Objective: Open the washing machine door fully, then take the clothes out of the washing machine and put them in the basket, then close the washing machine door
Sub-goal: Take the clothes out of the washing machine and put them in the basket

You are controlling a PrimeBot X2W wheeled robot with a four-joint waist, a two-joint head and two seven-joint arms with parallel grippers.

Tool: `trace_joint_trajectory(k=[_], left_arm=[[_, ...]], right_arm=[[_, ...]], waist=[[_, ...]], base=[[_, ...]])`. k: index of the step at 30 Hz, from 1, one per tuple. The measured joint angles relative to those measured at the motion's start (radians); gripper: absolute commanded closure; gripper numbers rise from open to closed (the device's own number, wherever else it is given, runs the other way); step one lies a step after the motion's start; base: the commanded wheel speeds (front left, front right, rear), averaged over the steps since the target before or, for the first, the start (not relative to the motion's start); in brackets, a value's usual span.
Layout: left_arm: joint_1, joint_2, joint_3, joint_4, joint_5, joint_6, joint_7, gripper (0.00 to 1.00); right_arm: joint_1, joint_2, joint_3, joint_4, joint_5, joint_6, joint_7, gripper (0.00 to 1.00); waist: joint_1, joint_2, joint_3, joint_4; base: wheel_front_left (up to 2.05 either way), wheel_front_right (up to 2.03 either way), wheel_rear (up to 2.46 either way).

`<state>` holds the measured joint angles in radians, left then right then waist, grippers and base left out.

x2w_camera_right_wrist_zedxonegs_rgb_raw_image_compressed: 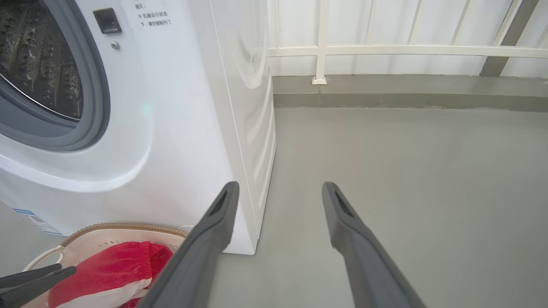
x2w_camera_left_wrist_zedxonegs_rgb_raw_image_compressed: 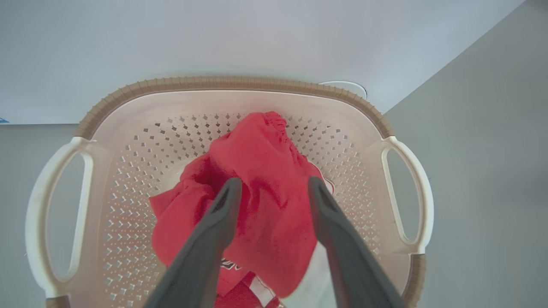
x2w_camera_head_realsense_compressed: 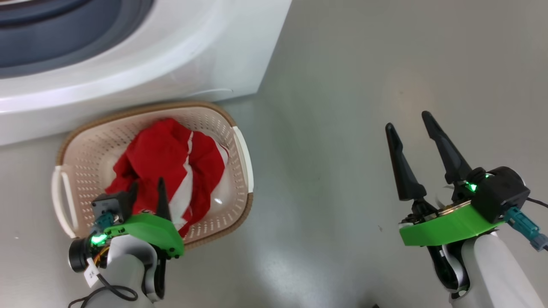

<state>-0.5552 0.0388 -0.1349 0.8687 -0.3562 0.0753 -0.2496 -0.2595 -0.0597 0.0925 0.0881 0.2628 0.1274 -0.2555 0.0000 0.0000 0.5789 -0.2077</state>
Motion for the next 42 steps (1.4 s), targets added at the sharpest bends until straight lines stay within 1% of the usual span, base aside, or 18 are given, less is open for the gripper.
trace_joint_trajectory(k=[3,7,9,10,14,15,18,23,29,33,42], left_arm=[[0.006,0.0,-0.011,-0.03,-0.017,0.015,0.0,0.0],[0.045,0.0,-0.026,-0.113,-0.015,0.032,0.0,0.0],[0.077,0.0,-0.034,-0.173,-0.009,0.04,0.0,0.0],[0.11,0.0,-0.035,-0.242,0.007,0.04,0.0,0.0],[0.172,0.0,-0.042,-0.369,0.042,0.049,0.0,0.0],[0.172,0.0,-0.042,-0.369,0.042,0.049,0.0,0.0],[0.216,0.0,-0.05,-0.472,0.066,0.058,0.0,0.0],[0.287,0.001,-0.065,-0.623,0.12,0.058,0.0,0.0],[0.37,0.015,-0.071,-0.705,0.16,0.06,0.0,0.0],[0.426,0.033,-0.073,-0.751,0.174,0.083,0.003,0.0],[0.551,0.067,-0.062,-0.836,0.176,0.119,0.066,0.0]], right_arm=[[0.002,-0.002,0.012,0.008,0.0,0.0,0.0,0.0],[0.016,-0.007,0.021,0.024,-0.003,0.0,0.0,0.0],[0.02,-0.009,0.021,0.028,-0.009,0.0,0.0,0.0],[0.035,-0.01,0.022,0.034,-0.011,0.0,0.0,0.0],[0.06,-0.015,0.023,0.053,-0.017,0.0,0.0,0.0],[0.06,-0.015,0.023,0.053,-0.017,0.0,0.0,0.0],[0.07,-0.015,0.021,0.058,-0.02,0.0,0.0,0.0],[0.104,-0.014,0.017,0.079,-0.026,0.0,0.0,0.0],[0.141,-0.012,0.013,0.096,-0.032,0.0,0.0,0.0],[0.168,-0.008,0.002,0.105,-0.037,0.0,0.0,0.0],[0.245,0.002,-0.018,0.116,-0.056,0.0,0.0,0.0]], waist=[[0.0,0.0,-0.025,0.012],[0.0,0.0,-0.065,0.029],[0.0,0.0,-0.088,0.038],[0.0,0.0,-0.111,0.048],[0.0,0.0,-0.16,0.068],[0.0,0.0,-0.16,0.068],[0.0,0.0,-0.197,0.082],[0.0,0.0,-0.261,0.102],[0.0,0.0,-0.334,0.123],[0.0,0.0,-0.38,0.132],[0.0,0.0,-0.47,0.148]], base=[[0.0,0.0,0.0],[0.0,0.0,0.0],[0.0,0.0,0.0],[0.0,0.0,0.0],[0.0,0.0,0.0],[0.0,0.0,0.0],[0.0,0.0,0.0],[0.0,0.0,0.0],[0.0,0.0,0.0],[0.0,0.0,0.0],[0.0,0.0,0.0]])
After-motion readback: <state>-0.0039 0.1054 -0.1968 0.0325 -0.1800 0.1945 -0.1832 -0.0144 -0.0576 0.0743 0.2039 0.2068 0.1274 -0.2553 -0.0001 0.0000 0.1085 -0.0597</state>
